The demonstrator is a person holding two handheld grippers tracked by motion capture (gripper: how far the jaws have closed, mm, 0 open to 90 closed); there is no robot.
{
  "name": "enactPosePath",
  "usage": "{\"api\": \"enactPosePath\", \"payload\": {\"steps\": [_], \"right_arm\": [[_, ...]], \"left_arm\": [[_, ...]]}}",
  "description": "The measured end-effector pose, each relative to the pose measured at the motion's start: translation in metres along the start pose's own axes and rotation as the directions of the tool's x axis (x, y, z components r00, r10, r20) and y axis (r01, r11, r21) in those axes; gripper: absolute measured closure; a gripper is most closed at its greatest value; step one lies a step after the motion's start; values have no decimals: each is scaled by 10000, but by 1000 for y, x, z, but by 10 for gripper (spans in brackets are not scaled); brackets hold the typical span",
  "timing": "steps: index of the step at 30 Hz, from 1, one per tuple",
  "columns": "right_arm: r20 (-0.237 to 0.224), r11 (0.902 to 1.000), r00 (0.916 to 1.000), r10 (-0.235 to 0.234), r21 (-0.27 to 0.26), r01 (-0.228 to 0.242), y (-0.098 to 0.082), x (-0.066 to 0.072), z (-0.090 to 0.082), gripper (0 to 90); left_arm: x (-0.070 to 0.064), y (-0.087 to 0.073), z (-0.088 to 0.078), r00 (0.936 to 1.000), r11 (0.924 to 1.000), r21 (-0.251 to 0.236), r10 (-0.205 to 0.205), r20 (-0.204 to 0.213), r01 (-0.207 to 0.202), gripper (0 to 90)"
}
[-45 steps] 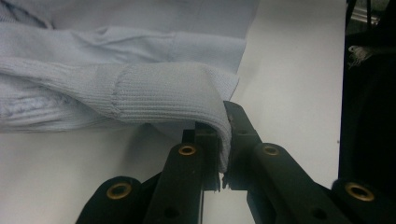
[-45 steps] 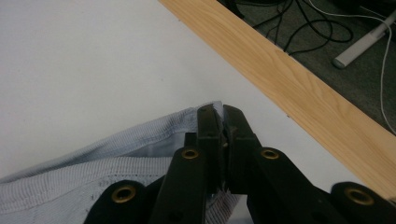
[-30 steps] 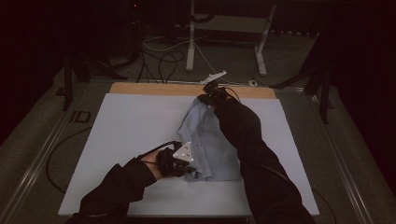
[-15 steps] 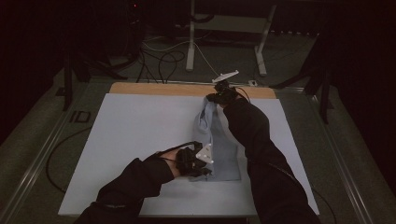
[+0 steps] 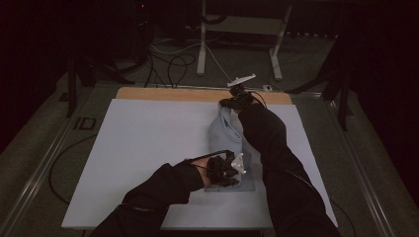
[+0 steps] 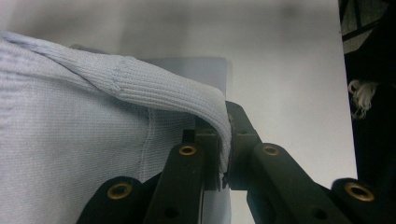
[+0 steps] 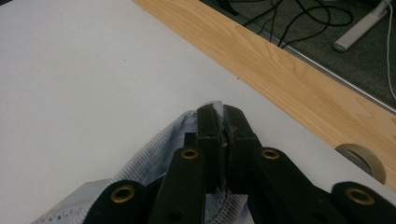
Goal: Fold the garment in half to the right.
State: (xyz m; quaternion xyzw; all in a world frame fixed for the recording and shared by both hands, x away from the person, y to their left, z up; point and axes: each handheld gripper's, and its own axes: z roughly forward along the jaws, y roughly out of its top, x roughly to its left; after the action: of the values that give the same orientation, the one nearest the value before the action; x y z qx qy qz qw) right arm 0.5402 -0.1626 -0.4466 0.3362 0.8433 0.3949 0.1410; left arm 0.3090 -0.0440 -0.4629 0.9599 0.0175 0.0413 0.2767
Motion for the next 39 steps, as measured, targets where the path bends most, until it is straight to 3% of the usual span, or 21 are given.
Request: {"api": "enactPosePath", "payload": {"steps": [3,5,9,11,13,14,19,32,39], "right_arm": [[-27,10000,10000,62,-14,-62,-2,-2,-1,870],[10,9999,9999,149,-59,-149,-4,-6,-2,822],[16,9992,9993,365,-169,-364,-8,-10,-5,469],[43,9987,9989,476,-178,-475,-10,-12,-8,337],[-439,9975,9966,691,-128,-697,-13,-15,-10,188],[-498,9978,9967,645,-129,-652,-14,-15,-11,166],[-509,9976,9965,664,-137,-672,-22,-14,-15,129],[-714,9982,9965,441,-383,-469,-28,-2,-23,127],[-625,9987,9979,139,-480,-169,-34,7,-31,128]], "left_arm": [[1,5,5,10000,9999,116,22,-2,-22,872],[2,8,9,10000,10000,99,-12,68,12,872],[1,12,16,9997,9999,108,51,223,-53,823],[-1,12,19,9992,10000,-13,27,396,-26,726],[-1,12,19,9987,10000,-71,28,510,-24,604],[-1,12,19,9986,9999,-103,-19,529,25,569],[0,11,16,9972,9996,-122,-252,702,262,414],[2,6,2,9974,9986,-312,-404,594,423,374],[4,-7,-15,9976,9972,-549,-472,511,500,348]]}}
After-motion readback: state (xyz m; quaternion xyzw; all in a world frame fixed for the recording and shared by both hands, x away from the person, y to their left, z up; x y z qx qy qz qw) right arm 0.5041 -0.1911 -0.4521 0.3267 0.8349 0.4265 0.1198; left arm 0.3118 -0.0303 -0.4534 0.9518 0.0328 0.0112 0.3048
